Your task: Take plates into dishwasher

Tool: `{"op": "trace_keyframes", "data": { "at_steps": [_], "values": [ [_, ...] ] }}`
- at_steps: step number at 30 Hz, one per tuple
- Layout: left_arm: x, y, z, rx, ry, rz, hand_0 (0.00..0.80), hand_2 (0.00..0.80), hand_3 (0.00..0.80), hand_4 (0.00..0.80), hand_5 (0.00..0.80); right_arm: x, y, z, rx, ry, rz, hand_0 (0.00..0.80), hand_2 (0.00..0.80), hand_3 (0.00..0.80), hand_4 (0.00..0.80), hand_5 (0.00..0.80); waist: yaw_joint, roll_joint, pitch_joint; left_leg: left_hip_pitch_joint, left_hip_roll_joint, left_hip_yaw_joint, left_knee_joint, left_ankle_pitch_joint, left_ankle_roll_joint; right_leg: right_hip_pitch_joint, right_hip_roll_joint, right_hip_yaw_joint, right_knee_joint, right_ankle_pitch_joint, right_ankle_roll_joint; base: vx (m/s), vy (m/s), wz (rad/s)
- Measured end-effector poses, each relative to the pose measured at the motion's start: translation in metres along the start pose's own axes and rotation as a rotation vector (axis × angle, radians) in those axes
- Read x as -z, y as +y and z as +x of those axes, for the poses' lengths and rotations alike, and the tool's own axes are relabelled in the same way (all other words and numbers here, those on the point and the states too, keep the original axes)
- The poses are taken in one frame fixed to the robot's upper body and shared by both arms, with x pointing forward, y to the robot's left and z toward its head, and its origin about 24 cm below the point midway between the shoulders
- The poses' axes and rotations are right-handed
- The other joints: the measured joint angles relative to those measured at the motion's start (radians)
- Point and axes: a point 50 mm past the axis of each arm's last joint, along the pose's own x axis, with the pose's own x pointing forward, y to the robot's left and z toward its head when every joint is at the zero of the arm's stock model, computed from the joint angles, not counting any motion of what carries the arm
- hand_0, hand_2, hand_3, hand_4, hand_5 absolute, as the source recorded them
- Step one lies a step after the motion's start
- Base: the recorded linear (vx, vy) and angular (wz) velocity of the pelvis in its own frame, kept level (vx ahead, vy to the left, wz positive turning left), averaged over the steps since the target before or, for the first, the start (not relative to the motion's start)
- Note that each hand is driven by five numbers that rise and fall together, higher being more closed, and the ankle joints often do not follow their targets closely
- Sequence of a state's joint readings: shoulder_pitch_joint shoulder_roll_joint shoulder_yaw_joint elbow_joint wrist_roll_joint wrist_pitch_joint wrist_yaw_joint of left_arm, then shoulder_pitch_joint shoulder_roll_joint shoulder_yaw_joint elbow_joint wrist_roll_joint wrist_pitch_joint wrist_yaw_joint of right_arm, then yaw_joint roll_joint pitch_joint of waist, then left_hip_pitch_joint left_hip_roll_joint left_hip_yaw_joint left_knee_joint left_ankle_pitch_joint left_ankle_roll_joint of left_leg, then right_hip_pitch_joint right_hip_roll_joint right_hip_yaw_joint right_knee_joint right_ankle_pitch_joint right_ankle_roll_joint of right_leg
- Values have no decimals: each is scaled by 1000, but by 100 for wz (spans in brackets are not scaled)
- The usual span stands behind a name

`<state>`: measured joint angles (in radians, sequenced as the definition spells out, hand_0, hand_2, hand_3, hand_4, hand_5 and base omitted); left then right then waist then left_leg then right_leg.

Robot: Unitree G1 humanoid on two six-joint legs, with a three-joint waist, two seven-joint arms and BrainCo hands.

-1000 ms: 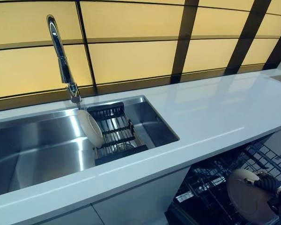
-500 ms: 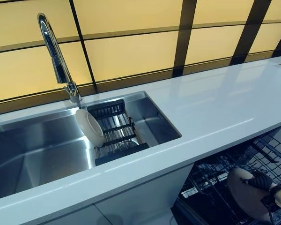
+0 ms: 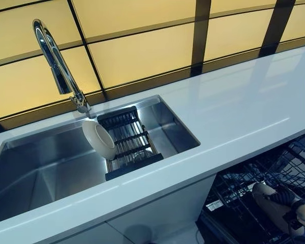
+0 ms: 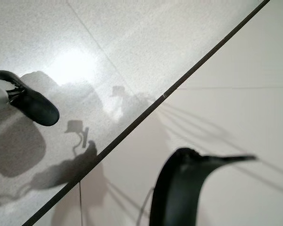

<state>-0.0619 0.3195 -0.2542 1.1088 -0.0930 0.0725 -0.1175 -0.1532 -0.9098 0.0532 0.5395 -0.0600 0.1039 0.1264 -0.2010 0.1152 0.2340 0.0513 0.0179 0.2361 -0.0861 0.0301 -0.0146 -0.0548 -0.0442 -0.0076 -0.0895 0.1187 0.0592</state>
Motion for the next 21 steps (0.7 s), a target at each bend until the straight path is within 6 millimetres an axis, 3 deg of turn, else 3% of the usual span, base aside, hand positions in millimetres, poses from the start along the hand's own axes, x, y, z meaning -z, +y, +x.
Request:
{"op": "trace_keyframes", "data": {
  "at_steps": [21],
  "values": [
    [-4, -5, 1, 12, -15, -1, 0, 0, 0, 0, 0, 13, 6, 8, 33, 83, -21, 800, 800, 800, 800, 800, 28, 13, 1, 6, -3, -18, 0, 0, 0, 14, -4, -15, 0, -5, -7, -3, 1, 2]
  ]
}}
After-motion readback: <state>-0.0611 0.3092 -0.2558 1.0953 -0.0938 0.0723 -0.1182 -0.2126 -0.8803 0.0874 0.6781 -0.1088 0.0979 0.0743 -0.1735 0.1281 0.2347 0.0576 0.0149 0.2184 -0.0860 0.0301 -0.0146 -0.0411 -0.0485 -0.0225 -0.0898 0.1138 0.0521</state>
